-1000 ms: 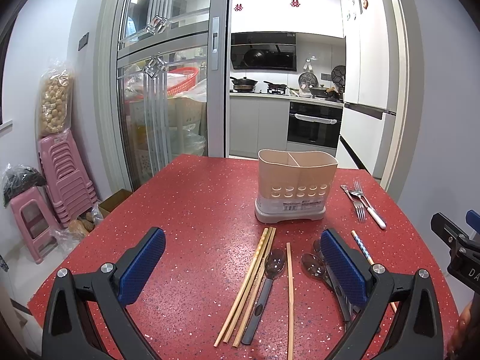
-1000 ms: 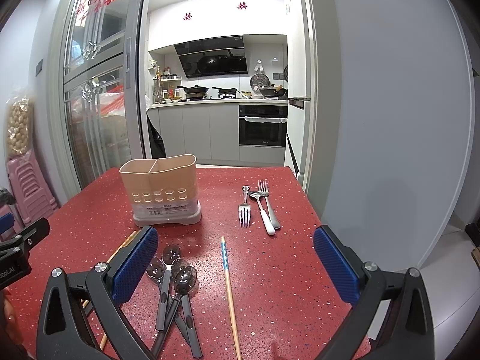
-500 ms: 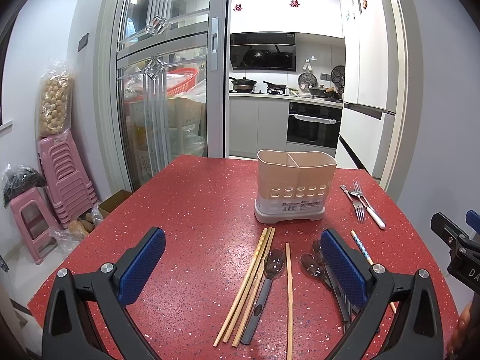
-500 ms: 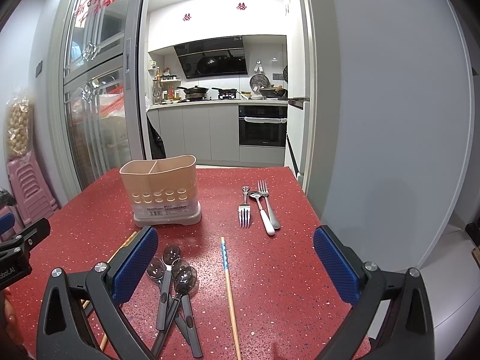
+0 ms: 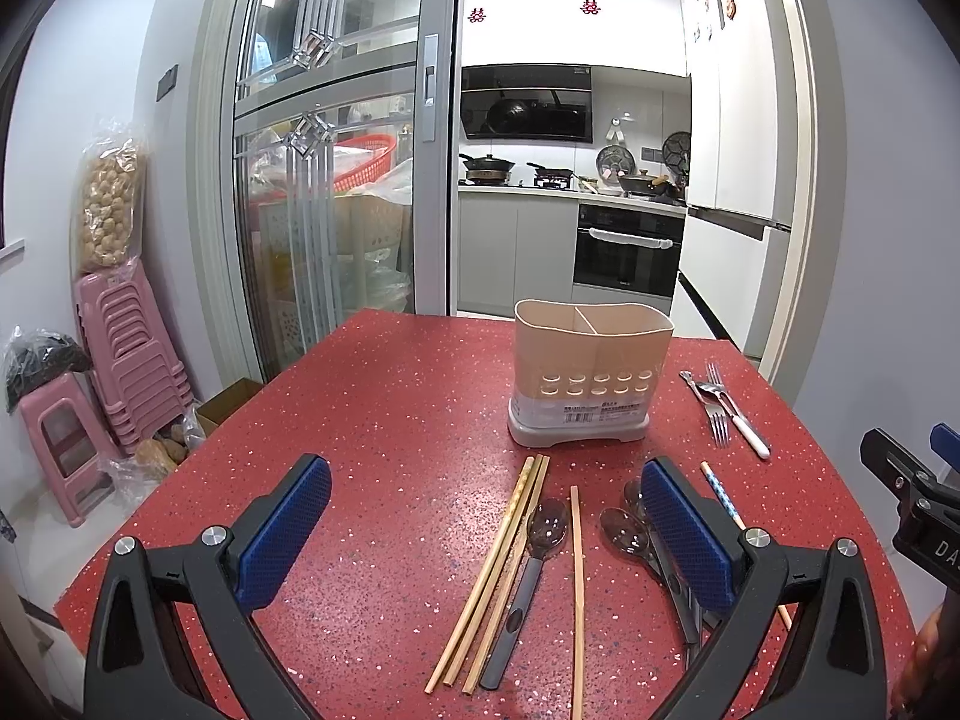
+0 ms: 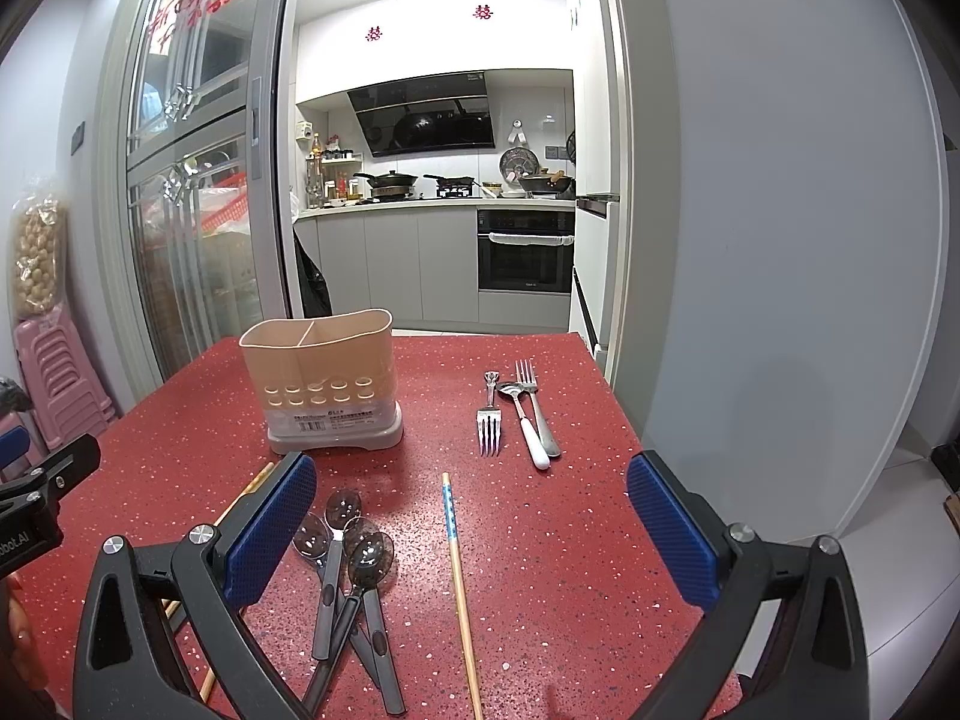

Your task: Organize utensils

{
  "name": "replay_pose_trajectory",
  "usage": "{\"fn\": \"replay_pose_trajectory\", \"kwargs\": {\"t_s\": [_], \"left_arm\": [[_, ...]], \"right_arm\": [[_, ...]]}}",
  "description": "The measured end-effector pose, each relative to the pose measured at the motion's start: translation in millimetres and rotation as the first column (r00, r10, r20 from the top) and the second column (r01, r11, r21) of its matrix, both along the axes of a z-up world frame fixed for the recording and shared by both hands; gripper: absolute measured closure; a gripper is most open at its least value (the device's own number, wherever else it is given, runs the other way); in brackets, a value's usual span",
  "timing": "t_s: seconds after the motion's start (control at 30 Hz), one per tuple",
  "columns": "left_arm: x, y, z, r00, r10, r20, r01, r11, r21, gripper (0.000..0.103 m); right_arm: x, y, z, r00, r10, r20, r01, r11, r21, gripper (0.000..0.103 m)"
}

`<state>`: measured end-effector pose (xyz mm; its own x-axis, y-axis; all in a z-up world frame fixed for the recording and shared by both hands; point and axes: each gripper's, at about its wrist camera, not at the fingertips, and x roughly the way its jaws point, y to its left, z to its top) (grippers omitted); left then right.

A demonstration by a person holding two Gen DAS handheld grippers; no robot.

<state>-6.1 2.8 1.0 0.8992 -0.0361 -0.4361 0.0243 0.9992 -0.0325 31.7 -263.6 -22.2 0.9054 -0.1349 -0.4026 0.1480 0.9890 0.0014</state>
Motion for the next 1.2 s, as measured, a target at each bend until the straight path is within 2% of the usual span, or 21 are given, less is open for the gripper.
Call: {"fn": "replay_pose_trajectory", "kwargs": {"t_s": [1.2], "left_arm": [[4.6, -3.4, -4.2, 1.0, -0.006, -0.017, 0.006, 1.0, -0.001, 0.0]], "right_arm": [[5.6, 4.2, -5.3, 1.0, 0.011, -0.02, -0.011, 1.0, 0.002, 0.0]]}}
